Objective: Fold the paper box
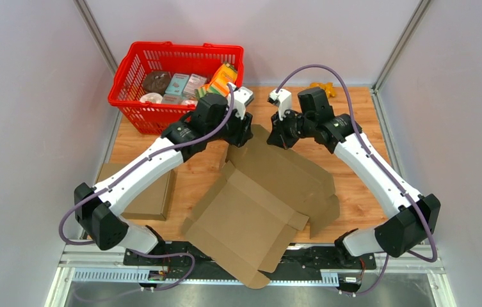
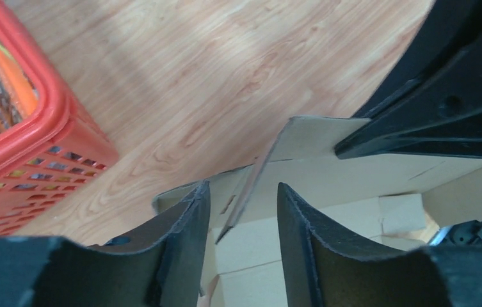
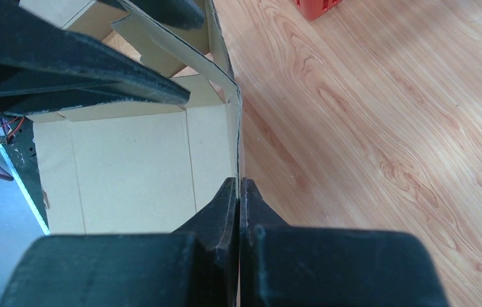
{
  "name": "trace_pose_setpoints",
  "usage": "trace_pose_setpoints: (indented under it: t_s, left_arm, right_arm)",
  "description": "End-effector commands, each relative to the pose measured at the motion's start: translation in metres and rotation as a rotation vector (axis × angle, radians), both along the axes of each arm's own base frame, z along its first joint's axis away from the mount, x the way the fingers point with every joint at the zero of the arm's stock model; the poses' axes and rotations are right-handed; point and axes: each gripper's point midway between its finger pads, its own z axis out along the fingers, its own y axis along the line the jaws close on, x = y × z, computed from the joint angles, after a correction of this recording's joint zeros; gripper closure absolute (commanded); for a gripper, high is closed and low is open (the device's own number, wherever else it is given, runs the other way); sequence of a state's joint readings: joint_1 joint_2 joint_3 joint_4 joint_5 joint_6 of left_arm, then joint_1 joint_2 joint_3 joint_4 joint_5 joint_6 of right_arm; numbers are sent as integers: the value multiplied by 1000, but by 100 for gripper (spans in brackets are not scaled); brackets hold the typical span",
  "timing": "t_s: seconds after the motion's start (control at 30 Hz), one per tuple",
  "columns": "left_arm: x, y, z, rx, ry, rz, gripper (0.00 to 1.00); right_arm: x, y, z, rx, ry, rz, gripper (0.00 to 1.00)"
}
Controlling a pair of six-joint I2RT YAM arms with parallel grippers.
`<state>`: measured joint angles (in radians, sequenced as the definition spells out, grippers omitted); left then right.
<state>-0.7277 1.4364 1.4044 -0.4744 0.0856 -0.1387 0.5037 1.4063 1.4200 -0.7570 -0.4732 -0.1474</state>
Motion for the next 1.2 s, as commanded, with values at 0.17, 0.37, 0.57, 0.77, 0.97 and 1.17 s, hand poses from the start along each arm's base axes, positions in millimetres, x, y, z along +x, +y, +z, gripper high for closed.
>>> trace_pose_setpoints:
  t_s: [0.17, 0.37, 0.57, 0.77, 0.97, 1.17]
  left_arm:
    - [-35, -49, 43, -260, -4, -132, 43]
    - [-34, -63, 27, -288, 66, -144, 38]
    - [-16, -63, 7, -234, 41, -125, 32]
    - [-31, -8, -15, -182, 28, 31, 40]
    - [-60, 75, -56, -97, 96, 292, 50]
    - [-61, 125, -96, -108, 192, 502, 54]
  right_arm:
    - [3, 21, 14, 91, -26, 59, 100]
    - [-2, 28, 19, 137, -10, 90, 100]
    - [-13, 34, 26, 192, -17, 130, 100]
    - [6, 22, 9, 104, -28, 24, 100]
    - [13, 23, -1, 92, -4, 7, 100]
    - [12, 26, -5, 96, 15, 21, 100]
